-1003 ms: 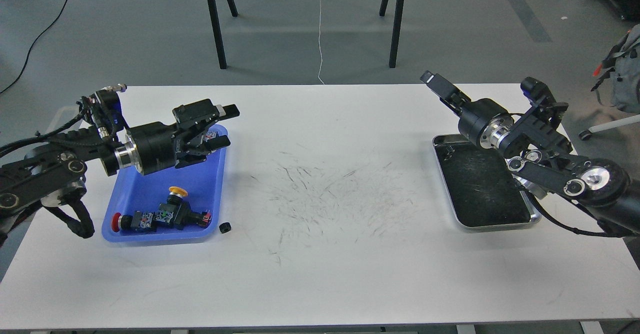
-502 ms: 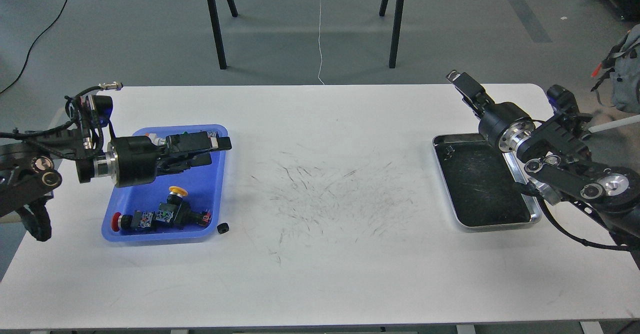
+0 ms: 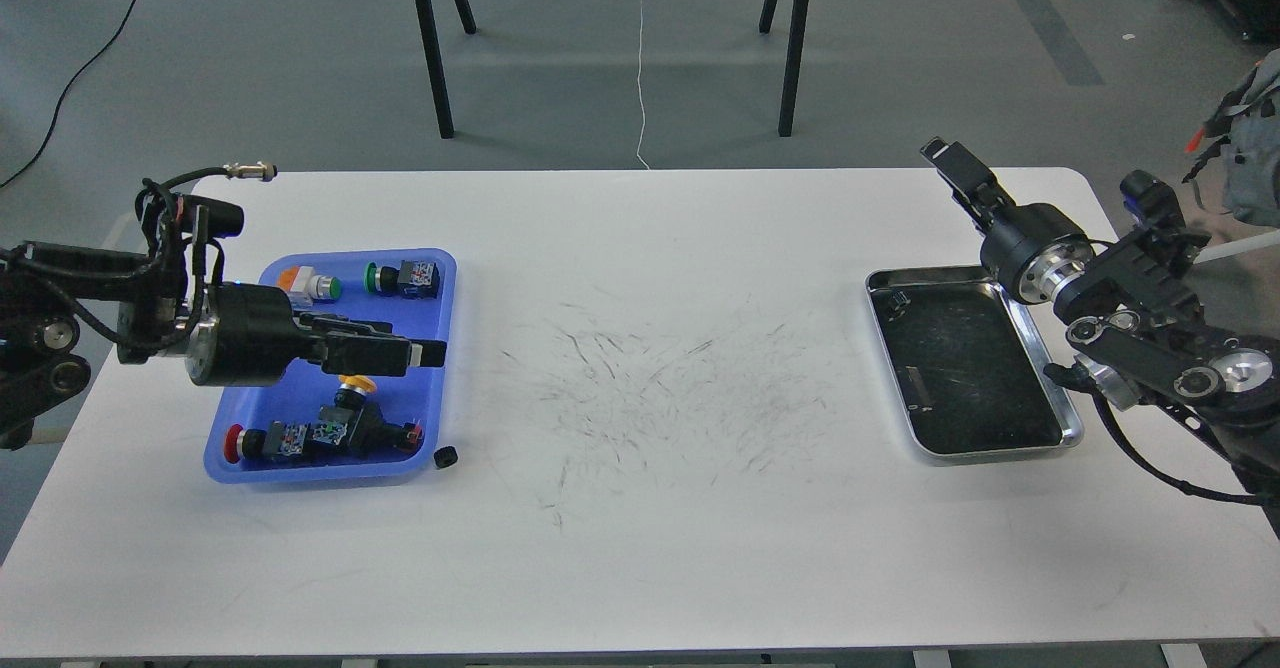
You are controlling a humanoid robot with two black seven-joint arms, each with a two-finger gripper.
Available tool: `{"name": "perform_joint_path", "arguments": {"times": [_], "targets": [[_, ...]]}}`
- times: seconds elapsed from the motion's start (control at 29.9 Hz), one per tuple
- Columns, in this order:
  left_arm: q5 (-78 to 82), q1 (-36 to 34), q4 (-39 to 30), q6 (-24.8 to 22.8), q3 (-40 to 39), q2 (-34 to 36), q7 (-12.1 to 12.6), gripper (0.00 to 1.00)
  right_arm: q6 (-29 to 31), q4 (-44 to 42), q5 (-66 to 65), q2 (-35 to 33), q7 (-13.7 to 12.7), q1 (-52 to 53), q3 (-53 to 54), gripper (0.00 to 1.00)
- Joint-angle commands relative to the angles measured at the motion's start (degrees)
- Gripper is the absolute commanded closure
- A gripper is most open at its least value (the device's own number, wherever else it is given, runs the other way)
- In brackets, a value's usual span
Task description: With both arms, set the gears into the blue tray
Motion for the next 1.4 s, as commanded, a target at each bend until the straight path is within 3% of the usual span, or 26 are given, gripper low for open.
{"name": "perform_joint_path", "arguments": {"times": [0.0,0.3,0.57,0.8,1.17,1.37], "targets": [[5.8,-0.7,-0.5,0.0,0.4,-0.1,0.0,0.00,-0.1,0.0,0.0,0.0,0.0,0.0,-0.1,0.16],[13.8,-3.9,-2.5,0.0,0.9,-3.2,0.0,0.00,-0.2,-1.4,0.0,0.5,0.1,-0.1,-0.2,0.16],[11.2,-7.6,2.1,0.0,0.4,-7.6,0.0,0.00,-0.1,-1.5,0.0,0.7,0.1,0.1,-0.2,0.16],[9.2,-7.0,1.5,0.0,1.2,-0.4,0.0,0.00,-0.1,-1.6,-0.1,0.7,0.2,0.0,-0.2,0.16],[6.9,-4.7,-2.3,1.1,2.7,-1.9,0.0,0.00,-0.1,-2.9,-0.1,0.7,0.3,-0.2,-0.3,0.16],[26.6,-6.3,-3.5,1.7,6.8,-6.2,0.0,0.00,-0.1,-2.8,-0.1,0.7,0.3,-0.2,-0.4,0.16]]}}
